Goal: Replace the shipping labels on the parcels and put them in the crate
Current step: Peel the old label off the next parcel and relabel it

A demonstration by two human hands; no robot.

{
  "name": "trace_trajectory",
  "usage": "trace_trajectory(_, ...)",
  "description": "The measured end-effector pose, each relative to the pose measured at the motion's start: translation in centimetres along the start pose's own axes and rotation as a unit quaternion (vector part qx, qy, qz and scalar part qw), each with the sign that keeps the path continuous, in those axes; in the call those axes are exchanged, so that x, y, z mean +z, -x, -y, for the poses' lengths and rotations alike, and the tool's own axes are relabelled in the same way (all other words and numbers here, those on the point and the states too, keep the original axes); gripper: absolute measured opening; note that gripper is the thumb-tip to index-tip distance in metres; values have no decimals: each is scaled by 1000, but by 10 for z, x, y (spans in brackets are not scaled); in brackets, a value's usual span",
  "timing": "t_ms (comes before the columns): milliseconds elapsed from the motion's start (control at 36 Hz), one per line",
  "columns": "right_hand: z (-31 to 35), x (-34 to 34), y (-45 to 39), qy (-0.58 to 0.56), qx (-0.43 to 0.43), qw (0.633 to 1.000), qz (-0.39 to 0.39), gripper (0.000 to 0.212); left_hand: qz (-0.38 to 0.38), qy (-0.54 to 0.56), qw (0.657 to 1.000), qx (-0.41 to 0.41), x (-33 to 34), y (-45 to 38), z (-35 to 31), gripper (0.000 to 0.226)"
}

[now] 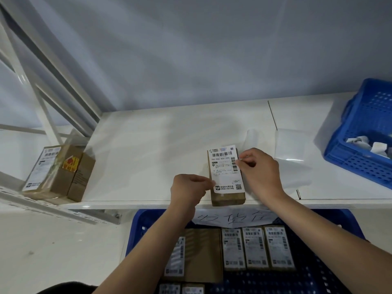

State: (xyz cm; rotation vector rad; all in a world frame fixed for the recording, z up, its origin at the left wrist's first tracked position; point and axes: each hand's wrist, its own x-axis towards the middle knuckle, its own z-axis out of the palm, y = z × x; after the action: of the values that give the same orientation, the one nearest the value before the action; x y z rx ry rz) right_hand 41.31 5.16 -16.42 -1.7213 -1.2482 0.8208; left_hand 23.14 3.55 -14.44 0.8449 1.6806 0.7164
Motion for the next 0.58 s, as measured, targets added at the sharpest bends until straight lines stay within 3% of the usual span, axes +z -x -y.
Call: trace_trajectory(583, -5, 1, 2, 47, -28, 999, 0, 7, -12, -15, 1000, -7, 3, -2, 3, 11)
